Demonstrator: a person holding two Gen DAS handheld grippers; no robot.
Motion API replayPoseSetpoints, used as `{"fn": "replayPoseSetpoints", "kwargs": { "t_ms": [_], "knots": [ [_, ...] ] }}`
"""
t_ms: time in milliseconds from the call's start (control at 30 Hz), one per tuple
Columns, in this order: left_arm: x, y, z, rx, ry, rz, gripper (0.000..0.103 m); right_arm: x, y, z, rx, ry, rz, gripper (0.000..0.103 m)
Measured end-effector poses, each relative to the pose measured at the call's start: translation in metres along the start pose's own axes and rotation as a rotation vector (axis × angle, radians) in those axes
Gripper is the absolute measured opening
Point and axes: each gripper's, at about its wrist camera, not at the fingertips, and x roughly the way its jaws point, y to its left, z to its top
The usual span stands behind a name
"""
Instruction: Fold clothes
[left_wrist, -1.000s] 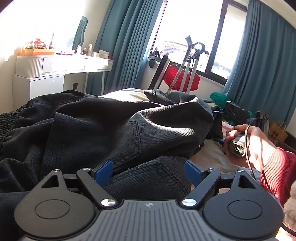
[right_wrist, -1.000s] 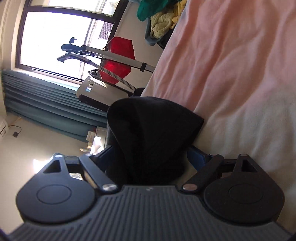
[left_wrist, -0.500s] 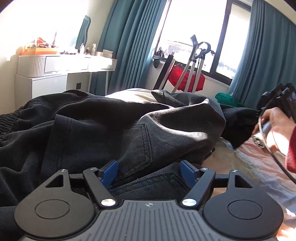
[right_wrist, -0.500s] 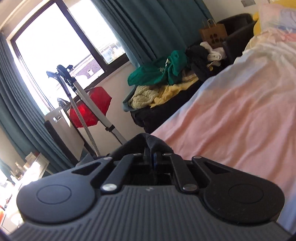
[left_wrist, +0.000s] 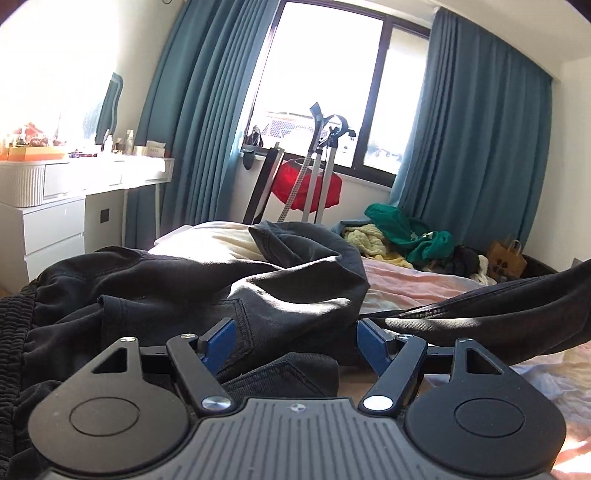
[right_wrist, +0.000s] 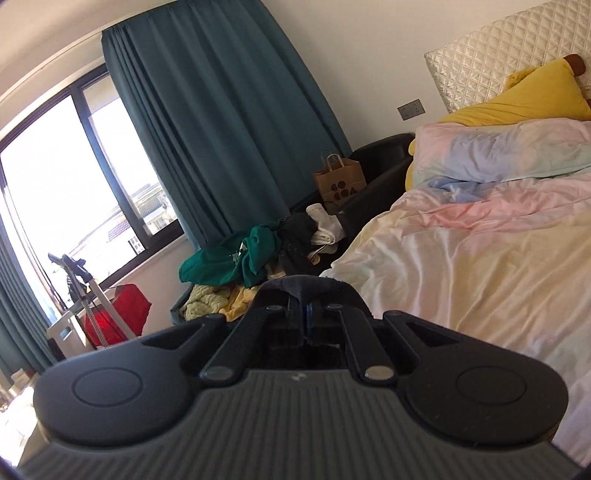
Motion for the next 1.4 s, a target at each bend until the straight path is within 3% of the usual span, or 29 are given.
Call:
{"fn": "replayPoseSetpoints", "kwargs": {
  "t_ms": [133,267,500,600,667,733,833,967,1067,1233,1300,1367,1400],
  "knots": [
    [-0.017,-0.009,-0.002,0.047,0.010,-0.010,0.074,-0.010,-0.058,-0.020,0.017,0.095,-0.059,0.006],
    [-0.032,-0.014,-0.004,0.083,0.020,0.011,0.075,-0.021,-0.090,-0.048,0.035,0.175,-0.095,0.006],
    [-0.035,-0.012,-0.008,0.096,0.062,0.082,0.076,-0.036,-0.128,-0.071,0.204,0.273,-0.144,0.014],
    [-0.032,-0.013,-0.012,0.098,0.078,0.113,0.076,-0.051,-0.133,-0.068,0.242,0.231,-0.163,0.035],
    [-0.032,-0.016,-0.014,0.110,0.088,0.132,0.076,-0.060,-0.136,-0.064,0.273,0.190,-0.159,0.063],
    [-0.034,-0.018,-0.016,0.119,0.090,0.133,0.076,-0.065,-0.136,-0.060,0.288,0.163,-0.118,0.070],
    [-0.039,-0.023,-0.017,0.125,0.080,0.135,0.079,-0.060,-0.131,-0.061,0.300,0.239,-0.062,0.070],
    [-0.035,-0.027,-0.021,0.144,0.086,0.147,0.080,-0.037,-0.126,-0.094,0.422,0.528,0.018,0.070],
    [-0.026,-0.028,-0.026,0.174,0.127,0.171,0.080,-0.021,-0.120,-0.118,0.438,0.638,-0.009,0.070],
    [0.000,-0.033,-0.045,0.330,0.256,0.297,0.080,0.000,-0.108,-0.133,0.354,0.585,-0.080,0.068],
    [0.007,-0.032,-0.052,0.363,0.282,0.327,0.080,0.011,-0.101,-0.136,0.310,0.566,-0.079,0.055],
    [0.012,-0.029,-0.055,0.375,0.284,0.337,0.080,0.020,-0.095,-0.137,0.261,0.541,-0.079,0.025],
    [0.014,-0.029,-0.056,0.382,0.286,0.343,0.080,0.022,-0.094,-0.136,0.241,0.529,-0.070,0.020]
  ]
}}
